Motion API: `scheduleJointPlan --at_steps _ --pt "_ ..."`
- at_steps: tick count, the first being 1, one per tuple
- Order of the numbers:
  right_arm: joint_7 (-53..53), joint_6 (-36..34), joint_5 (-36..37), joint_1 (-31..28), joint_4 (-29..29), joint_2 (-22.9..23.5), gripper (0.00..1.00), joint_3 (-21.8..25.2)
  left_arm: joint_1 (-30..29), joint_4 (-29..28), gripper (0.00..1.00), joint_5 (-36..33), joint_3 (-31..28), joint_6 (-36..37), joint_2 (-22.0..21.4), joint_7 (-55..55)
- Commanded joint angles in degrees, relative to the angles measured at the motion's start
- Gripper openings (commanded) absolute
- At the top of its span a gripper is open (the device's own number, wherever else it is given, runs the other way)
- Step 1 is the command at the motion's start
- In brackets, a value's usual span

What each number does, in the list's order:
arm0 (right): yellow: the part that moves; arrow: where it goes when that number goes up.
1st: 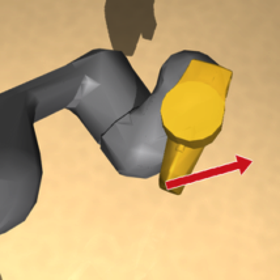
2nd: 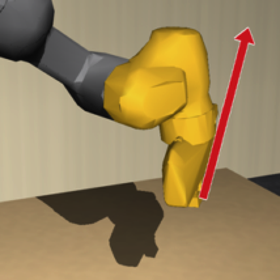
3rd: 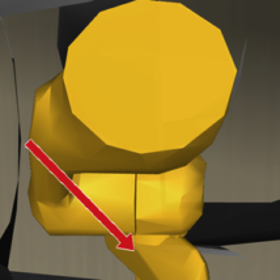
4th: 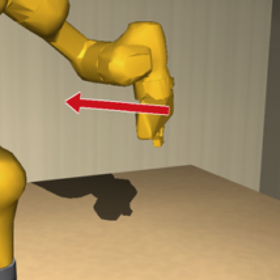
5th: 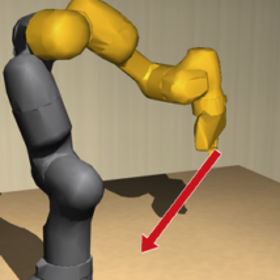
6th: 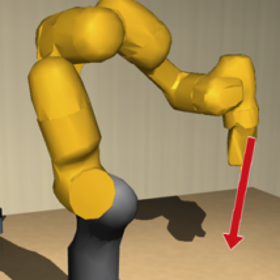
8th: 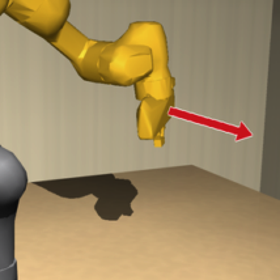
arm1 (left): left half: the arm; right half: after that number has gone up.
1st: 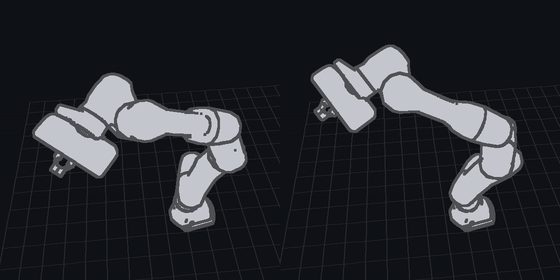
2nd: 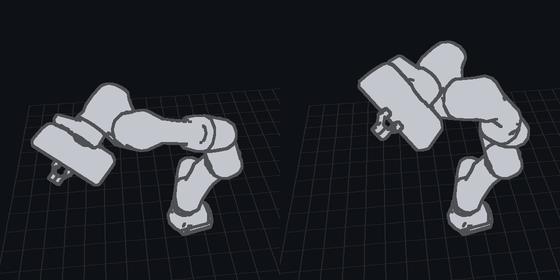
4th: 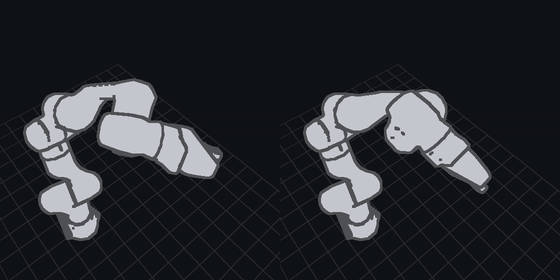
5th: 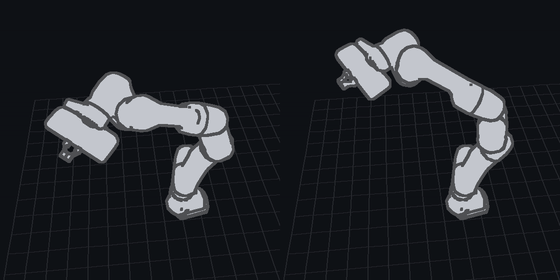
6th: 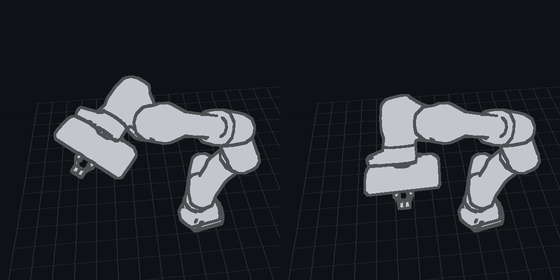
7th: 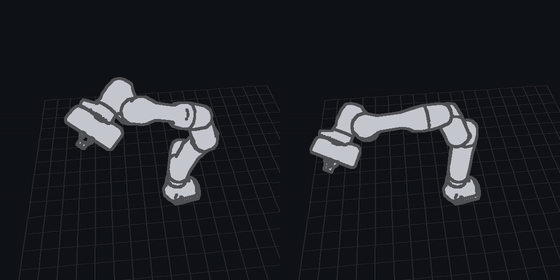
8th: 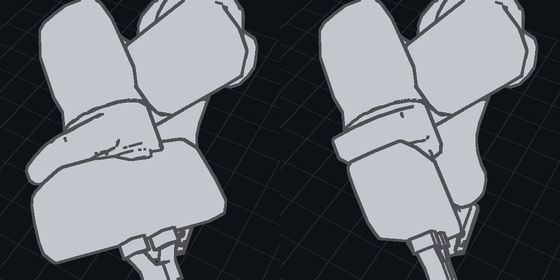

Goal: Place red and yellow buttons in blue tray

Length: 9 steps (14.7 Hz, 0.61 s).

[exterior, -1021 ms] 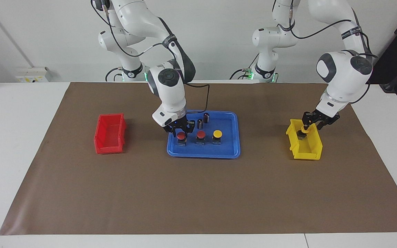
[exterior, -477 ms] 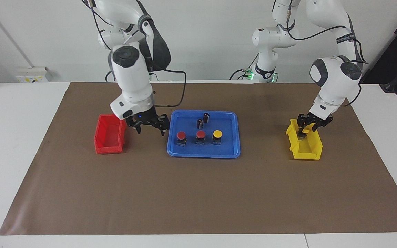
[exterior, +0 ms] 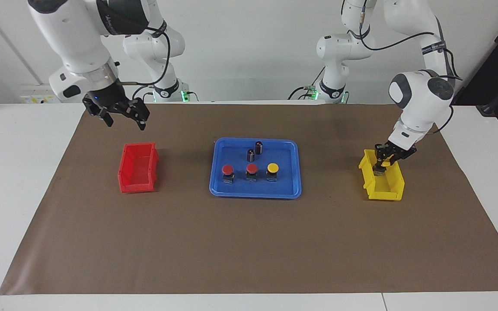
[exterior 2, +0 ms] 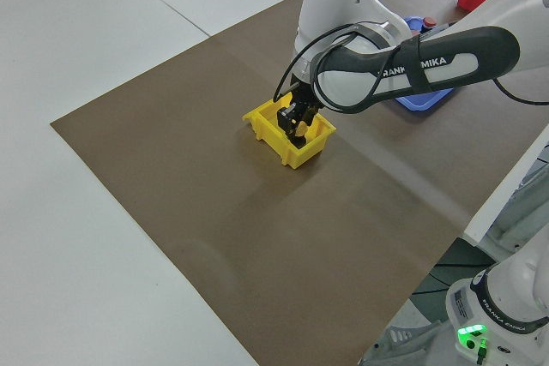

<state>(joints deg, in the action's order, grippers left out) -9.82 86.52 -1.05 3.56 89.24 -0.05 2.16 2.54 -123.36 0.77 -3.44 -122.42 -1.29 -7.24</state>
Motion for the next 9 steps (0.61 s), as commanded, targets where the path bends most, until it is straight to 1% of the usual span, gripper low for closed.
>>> scheduleJointPlan --at_steps 1,2,4,5,7,9 --pt "9.0 -3.19 0.26 -5.03 -2.23 0.05 1.0 -0.05 0.54 16.87 0.01 0.81 0.97 16.73 1.45 3.6" --pt "10.24 -2.68 0.78 -6.27 -1.97 0.05 1.0 -0.05 3.15 18.4 0.01 1.07 1.94 17.21 2.42 9.29" --pt "10.61 -2.5 2.88 -6.99 -1.88 0.14 1.0 -0.23 10.96 14.57 0.01 1.16 2.12 11.19 1.73 20.89" --pt "10.87 -2.76 3.51 -6.73 -1.79 0.14 1.0 -0.32 15.0 13.42 0.01 1.16 2.21 9.41 1.81 25.56" --pt "10.96 -3.02 3.42 -7.24 -1.44 -0.12 1.0 -0.32 21.08 12.97 0.01 2.47 2.21 7.82 2.43 32.34" --pt "12.36 -3.46 2.9 -7.95 -0.3 -0.65 1.0 -0.23 25.39 11.83 0.01 2.66 2.12 4.84 3.39 36.74"
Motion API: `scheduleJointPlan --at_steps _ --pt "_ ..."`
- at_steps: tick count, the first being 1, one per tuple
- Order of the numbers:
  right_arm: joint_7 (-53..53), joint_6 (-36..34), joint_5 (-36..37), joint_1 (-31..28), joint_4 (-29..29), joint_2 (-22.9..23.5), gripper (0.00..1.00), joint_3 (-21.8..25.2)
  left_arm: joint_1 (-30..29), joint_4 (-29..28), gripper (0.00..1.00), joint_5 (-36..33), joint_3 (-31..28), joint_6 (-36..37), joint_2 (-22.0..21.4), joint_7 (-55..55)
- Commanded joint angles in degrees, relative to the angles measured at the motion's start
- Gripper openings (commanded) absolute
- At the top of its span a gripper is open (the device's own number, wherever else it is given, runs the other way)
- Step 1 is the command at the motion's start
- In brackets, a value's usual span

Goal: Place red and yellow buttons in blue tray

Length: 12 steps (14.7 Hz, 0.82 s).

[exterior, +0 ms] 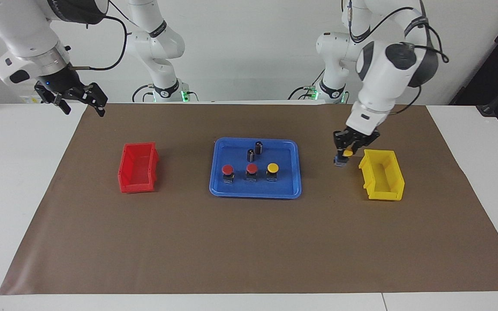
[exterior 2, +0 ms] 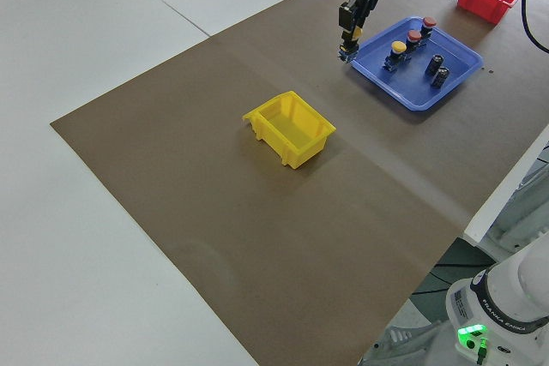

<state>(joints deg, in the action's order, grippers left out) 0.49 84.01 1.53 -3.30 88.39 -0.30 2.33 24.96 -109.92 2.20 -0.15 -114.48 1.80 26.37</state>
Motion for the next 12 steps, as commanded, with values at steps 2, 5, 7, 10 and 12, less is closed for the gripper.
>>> scheduleJointPlan --at_steps 2,5,7,10,12 --pt "2.06 -0.86 0.05 -1.27 1.61 -0.93 1.0 -0.31 5.53 -1.87 0.01 1.23 -1.17 -5.4 2.23 4.82" --pt "1.7 -1.13 0.14 -0.66 2.05 -1.37 1.0 -0.4 7.55 -3.01 0.01 1.23 -1.17 -7.25 3.21 6.23" --pt "1.62 -1.04 0.14 -0.57 2.14 -1.37 1.0 -0.4 9.48 -3.89 0.02 1.23 -1.17 -9.61 5.04 7.63" --pt "1.62 -1.04 0.14 -0.57 2.05 -1.37 1.0 -0.57 9.84 -4.16 0.02 1.23 -1.17 -11.65 6.72 8.43" --pt "1.62 -1.13 0.14 -0.57 2.14 -1.37 1.0 -0.66 9.76 -4.68 0.01 1.23 -1.26 -12.43 6.72 8.35"
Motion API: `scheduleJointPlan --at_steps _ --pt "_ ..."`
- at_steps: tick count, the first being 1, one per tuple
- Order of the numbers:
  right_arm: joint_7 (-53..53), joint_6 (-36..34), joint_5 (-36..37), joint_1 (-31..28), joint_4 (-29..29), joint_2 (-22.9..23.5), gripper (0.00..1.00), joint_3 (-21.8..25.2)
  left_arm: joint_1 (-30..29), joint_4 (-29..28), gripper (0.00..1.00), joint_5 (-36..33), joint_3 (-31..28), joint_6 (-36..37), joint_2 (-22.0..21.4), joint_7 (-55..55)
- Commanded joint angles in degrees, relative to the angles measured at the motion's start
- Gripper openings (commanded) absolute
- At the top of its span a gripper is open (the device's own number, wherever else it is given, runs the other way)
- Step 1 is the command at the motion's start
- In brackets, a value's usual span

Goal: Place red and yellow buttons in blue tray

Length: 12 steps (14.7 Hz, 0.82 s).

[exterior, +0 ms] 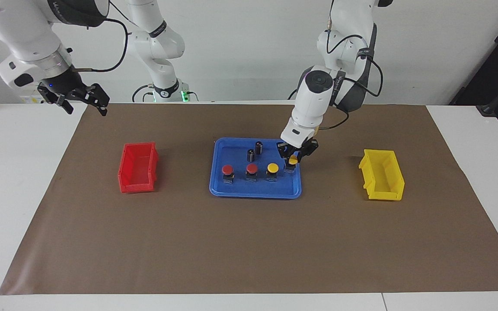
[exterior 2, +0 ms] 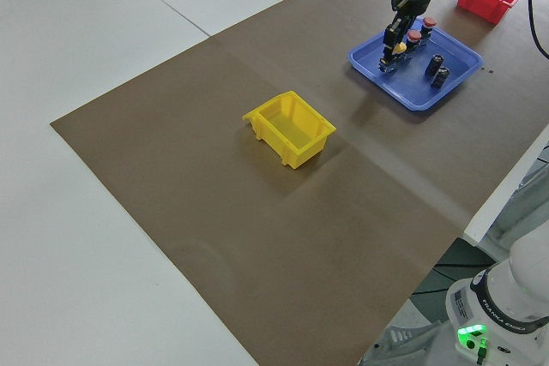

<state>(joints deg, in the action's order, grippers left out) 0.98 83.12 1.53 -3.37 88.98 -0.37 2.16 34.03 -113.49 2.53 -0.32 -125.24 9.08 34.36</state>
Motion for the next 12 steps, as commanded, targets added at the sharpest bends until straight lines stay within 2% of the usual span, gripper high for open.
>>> scheduleJointPlan --at_steps 1,5,7,8,9,10,12 --pt "1.21 -0.15 0.14 -0.41 1.46 -1.3 1.0 -0.58 0.6 -1.29 0.01 0.9 -1.08 -2.46 -0.56 0.36" --pt "1.13 -0.23 0.14 0.82 1.55 -1.3 1.0 -0.76 0.69 -1.82 0.02 0.9 -1.17 -4.4 1.29 0.44" --pt "1.21 -0.23 0.14 0.82 1.55 -1.3 1.0 -0.85 0.69 -1.82 0.08 0.9 -1.17 -4.4 1.64 0.36" --pt "1.21 -0.23 0.14 0.82 1.55 -1.3 1.0 -0.85 0.69 -1.74 0.24 0.9 -1.17 -4.31 1.64 0.36" --pt "1.21 -0.23 0.14 0.73 1.46 -1.3 1.0 -0.76 0.69 -1.74 0.51 0.9 -1.17 -4.22 1.64 0.36" --pt "1.21 -0.23 0.14 0.73 1.46 -1.3 1.0 -0.76 0.69 -1.56 0.68 0.9 -1.26 -3.87 1.64 0.36" --pt "1.13 -0.23 0.14 0.82 1.55 -1.3 1.0 -0.85 0.6 -0.6 0.82 0.55 -1.35 -2.56 1.64 0.36"
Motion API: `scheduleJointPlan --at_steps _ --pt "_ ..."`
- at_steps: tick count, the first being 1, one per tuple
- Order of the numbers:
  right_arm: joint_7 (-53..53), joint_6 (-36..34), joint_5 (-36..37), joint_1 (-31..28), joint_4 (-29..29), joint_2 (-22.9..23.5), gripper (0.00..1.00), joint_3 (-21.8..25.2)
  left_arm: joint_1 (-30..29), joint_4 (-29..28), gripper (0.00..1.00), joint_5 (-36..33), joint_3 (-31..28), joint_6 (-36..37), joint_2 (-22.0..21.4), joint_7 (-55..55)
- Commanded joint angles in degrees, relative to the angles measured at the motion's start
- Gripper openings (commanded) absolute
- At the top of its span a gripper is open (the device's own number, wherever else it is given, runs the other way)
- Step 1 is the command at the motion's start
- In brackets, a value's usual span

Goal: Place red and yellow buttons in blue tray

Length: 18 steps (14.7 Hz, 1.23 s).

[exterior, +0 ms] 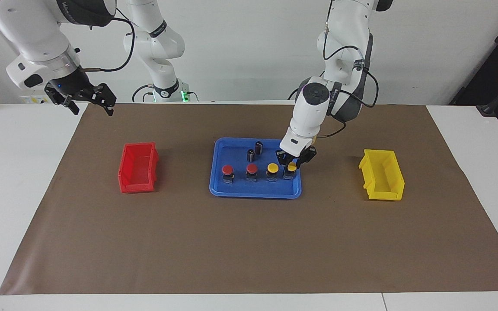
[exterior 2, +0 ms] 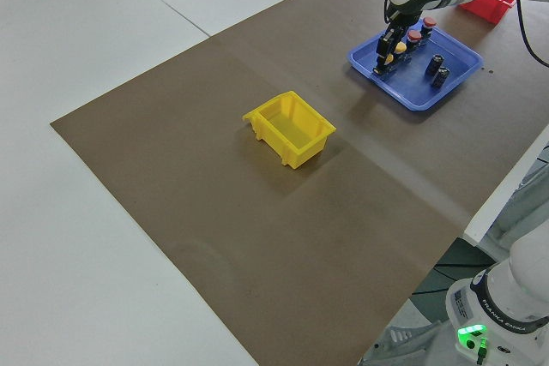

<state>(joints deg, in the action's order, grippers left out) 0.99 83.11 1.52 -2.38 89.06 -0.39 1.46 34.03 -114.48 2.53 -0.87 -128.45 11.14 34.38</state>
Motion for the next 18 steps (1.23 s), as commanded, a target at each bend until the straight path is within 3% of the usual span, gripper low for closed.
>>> scheduleJointPlan --at_steps 1,5,9,14,18 --pt "1.2 -0.23 0.15 -0.17 1.47 -1.28 1.0 -0.14 0.08 1.53 0.85 0.46 -0.8 2.23 -0.51 0.25" --pt "1.21 -0.15 0.15 -0.25 1.47 -1.28 1.0 -0.14 -2.21 7.94 1.0 0.19 -1.06 13.98 -2.78 -1.41" --pt "1.21 -0.23 0.15 -0.17 1.47 -1.28 1.0 -0.14 -7.38 16.64 1.0 0.02 -1.68 31.74 -5.24 -13.59" --pt "1.12 -0.23 0.15 -0.17 1.38 -1.28 1.0 -0.14 -18.62 16.92 1.0 0.02 -1.86 40.98 -15.17 -32.85" --pt "1.12 -0.15 0.15 -0.17 1.38 -1.28 1.0 -0.14 -23.82 19.11 1.0 -0.07 -2.03 46.35 -17.99 -35.78"
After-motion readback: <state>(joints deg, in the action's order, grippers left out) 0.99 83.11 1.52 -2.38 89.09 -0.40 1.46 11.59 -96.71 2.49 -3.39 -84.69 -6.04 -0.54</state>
